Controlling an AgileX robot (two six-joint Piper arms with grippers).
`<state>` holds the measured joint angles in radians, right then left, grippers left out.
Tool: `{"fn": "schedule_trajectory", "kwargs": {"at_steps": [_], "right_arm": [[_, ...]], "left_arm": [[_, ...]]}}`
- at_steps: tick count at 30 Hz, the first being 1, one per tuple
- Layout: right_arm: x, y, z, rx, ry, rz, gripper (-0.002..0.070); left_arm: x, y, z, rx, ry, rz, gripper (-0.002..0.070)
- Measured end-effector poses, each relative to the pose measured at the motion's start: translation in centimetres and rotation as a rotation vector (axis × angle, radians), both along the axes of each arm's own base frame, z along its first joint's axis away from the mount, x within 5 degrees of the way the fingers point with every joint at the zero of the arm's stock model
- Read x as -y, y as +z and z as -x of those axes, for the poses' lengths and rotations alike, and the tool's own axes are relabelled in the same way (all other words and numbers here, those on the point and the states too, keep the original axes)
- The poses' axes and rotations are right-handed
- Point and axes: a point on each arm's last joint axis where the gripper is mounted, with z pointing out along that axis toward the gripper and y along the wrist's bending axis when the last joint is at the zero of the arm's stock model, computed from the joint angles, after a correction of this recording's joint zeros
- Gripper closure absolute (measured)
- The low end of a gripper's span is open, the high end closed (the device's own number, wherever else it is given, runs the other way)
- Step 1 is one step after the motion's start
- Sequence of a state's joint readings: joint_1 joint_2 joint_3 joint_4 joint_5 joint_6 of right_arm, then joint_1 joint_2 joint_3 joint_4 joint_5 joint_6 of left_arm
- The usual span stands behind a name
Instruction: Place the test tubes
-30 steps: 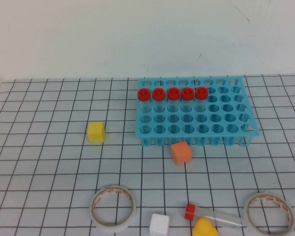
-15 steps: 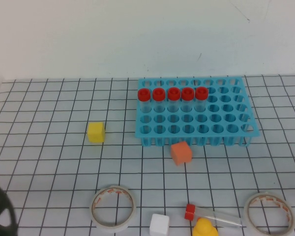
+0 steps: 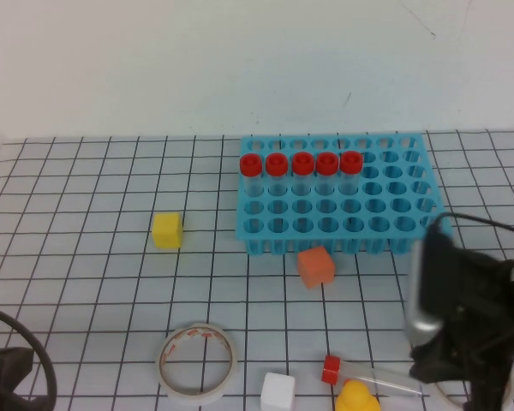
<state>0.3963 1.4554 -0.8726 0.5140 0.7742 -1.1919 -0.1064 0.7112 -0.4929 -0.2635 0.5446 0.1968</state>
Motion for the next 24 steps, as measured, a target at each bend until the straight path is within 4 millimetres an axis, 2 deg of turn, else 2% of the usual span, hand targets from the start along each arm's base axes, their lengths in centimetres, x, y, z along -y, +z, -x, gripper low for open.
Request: {"fn": "schedule_trajectory", "kwargs": {"at_steps": [2, 3, 4, 7, 20, 24], "right_arm": [[-1.2, -0.7, -0.5, -0.007, 0.051, 0.054, 0.0478], [-2.0, -1.3, -1.0, -0.006, 0.086, 0.106, 0.0395], [-2.4, -1.6, -1.2, -0.006, 0.103, 0.133, 0.0356], [-3.0, -2.6, -2.0, -0.015, 0.121, 0.177, 0.0299], [-3.7, -6.4, -3.7, -0.055, 0.105, 0.223, 0.0279], [-3.8, -6.9, -3.8, -0.071, 0.081, 0.224, 0.0336]], "left_arm": [[0.0, 0.0, 0.0, 0.004, 0.001, 0.0, 0.0677], [0.0, 0.0, 0.0, 0.006, 0.0, -0.001, 0.0676], [0.0, 0.0, 0.0, 0.006, 0.0, -0.001, 0.0676], [0.0, 0.0, 0.0, 0.006, 0.0, -0.001, 0.0676], [0.0, 0.1, 0.0, 0.008, 0.0, 0.0, 0.0676], [0.0, 0.1, -0.1, 0.01, 0.0, 0.0, 0.0676]]}}
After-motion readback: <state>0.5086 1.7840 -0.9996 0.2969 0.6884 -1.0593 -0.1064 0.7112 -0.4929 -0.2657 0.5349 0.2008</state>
